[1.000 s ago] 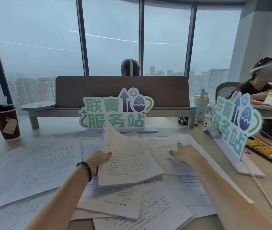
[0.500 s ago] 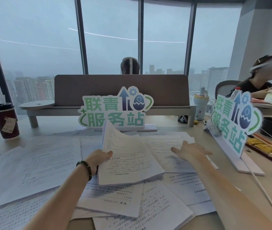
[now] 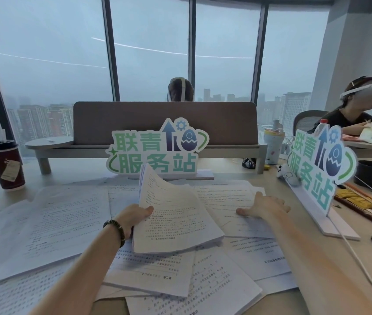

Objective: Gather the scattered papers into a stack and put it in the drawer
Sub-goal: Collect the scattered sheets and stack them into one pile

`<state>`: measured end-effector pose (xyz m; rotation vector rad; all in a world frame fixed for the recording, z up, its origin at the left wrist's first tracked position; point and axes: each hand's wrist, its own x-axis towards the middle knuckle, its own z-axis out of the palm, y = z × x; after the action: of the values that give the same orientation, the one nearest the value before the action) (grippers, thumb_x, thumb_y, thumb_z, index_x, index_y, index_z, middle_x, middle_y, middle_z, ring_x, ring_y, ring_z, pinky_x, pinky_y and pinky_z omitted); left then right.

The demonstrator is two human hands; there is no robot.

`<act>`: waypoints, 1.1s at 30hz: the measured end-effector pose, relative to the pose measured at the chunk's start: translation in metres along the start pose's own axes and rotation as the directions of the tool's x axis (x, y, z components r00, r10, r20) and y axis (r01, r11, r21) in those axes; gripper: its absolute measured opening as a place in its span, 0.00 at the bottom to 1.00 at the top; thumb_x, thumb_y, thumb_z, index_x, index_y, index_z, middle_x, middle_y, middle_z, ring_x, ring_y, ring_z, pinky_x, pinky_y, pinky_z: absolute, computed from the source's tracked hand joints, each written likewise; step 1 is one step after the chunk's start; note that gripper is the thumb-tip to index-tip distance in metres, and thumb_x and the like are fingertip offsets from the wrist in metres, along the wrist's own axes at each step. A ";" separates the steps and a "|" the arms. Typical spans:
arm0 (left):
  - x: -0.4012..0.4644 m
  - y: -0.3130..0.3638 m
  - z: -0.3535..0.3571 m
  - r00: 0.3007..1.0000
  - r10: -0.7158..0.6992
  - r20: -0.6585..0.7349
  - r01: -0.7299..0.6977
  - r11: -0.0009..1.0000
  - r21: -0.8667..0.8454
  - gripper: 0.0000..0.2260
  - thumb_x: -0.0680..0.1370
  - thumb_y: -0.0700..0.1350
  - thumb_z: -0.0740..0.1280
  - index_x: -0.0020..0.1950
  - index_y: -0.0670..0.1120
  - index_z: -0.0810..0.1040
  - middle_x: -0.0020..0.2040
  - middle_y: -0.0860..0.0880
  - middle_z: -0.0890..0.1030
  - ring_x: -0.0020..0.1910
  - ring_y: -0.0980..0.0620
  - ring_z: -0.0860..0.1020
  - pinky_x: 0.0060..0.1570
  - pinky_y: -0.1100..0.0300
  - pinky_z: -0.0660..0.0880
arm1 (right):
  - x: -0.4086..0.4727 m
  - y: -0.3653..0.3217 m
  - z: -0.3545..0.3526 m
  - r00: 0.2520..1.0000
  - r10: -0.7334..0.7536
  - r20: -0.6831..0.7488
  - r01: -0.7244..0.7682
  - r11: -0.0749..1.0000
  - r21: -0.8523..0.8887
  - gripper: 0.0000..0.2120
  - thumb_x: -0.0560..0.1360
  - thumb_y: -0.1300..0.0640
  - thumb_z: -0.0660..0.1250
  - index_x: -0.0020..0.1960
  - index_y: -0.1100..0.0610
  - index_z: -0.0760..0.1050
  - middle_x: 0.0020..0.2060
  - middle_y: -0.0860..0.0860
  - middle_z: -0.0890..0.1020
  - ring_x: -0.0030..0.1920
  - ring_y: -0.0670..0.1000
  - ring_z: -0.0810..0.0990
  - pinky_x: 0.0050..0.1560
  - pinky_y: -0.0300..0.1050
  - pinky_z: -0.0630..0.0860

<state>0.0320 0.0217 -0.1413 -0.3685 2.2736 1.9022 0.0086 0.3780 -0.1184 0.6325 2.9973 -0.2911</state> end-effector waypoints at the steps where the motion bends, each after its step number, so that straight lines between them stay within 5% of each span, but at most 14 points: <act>1: 0.000 0.000 0.000 1.000 0.002 0.001 -0.002 1.000 -0.007 0.13 0.82 0.42 0.65 0.62 0.35 0.76 0.51 0.38 0.83 0.48 0.39 0.82 0.46 0.47 0.80 | 0.002 0.001 -0.001 1.000 -0.007 0.004 0.007 1.000 0.022 0.48 0.59 0.22 0.68 0.69 0.49 0.66 0.64 0.54 0.74 0.65 0.58 0.70 0.52 0.52 0.66; 5: -0.001 0.001 0.000 1.000 0.001 0.000 -0.001 1.000 -0.019 0.13 0.81 0.41 0.65 0.63 0.35 0.75 0.53 0.37 0.83 0.48 0.39 0.82 0.41 0.50 0.79 | 0.019 0.007 0.001 0.998 -0.062 0.024 0.061 0.997 0.056 0.54 0.51 0.22 0.71 0.68 0.51 0.68 0.62 0.53 0.78 0.64 0.57 0.73 0.58 0.53 0.70; 13: -0.002 0.001 0.000 1.000 0.007 0.015 -0.007 0.999 -0.043 0.14 0.81 0.41 0.65 0.64 0.35 0.75 0.56 0.36 0.82 0.51 0.38 0.81 0.46 0.47 0.79 | 0.018 0.015 -0.015 0.996 -0.073 -0.047 0.082 0.972 0.222 0.37 0.67 0.52 0.80 0.70 0.60 0.68 0.60 0.55 0.77 0.60 0.56 0.76 0.54 0.46 0.76; 18: -0.004 0.002 -0.001 0.999 0.004 0.042 -0.001 0.997 -0.076 0.13 0.82 0.41 0.64 0.64 0.36 0.75 0.54 0.38 0.83 0.51 0.38 0.81 0.48 0.45 0.79 | 0.020 0.022 -0.022 0.987 -0.097 -0.129 0.122 0.971 0.204 0.23 0.71 0.51 0.76 0.61 0.60 0.75 0.56 0.57 0.80 0.56 0.57 0.78 0.45 0.44 0.73; 23: -0.005 0.003 -0.001 0.999 0.019 0.046 -0.015 0.995 -0.095 0.13 0.82 0.41 0.64 0.64 0.36 0.75 0.53 0.38 0.82 0.50 0.39 0.81 0.46 0.46 0.79 | 0.021 0.020 -0.016 0.955 -0.031 -0.295 0.071 0.989 0.128 0.11 0.72 0.54 0.74 0.50 0.58 0.77 0.40 0.53 0.78 0.43 0.55 0.79 0.32 0.42 0.71; 33: -0.001 0.001 -0.003 0.999 0.016 0.028 -0.015 0.998 -0.057 0.14 0.81 0.42 0.65 0.63 0.36 0.76 0.56 0.37 0.82 0.54 0.37 0.81 0.55 0.40 0.78 | 0.016 0.019 -0.018 0.984 -0.108 -0.144 0.123 0.988 0.096 0.10 0.75 0.54 0.71 0.45 0.55 0.70 0.42 0.52 0.76 0.46 0.53 0.74 0.39 0.42 0.72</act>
<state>0.0328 0.0194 -0.1397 -0.3299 2.2148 1.9703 0.0016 0.4049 -0.1052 0.5066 3.1761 -0.4310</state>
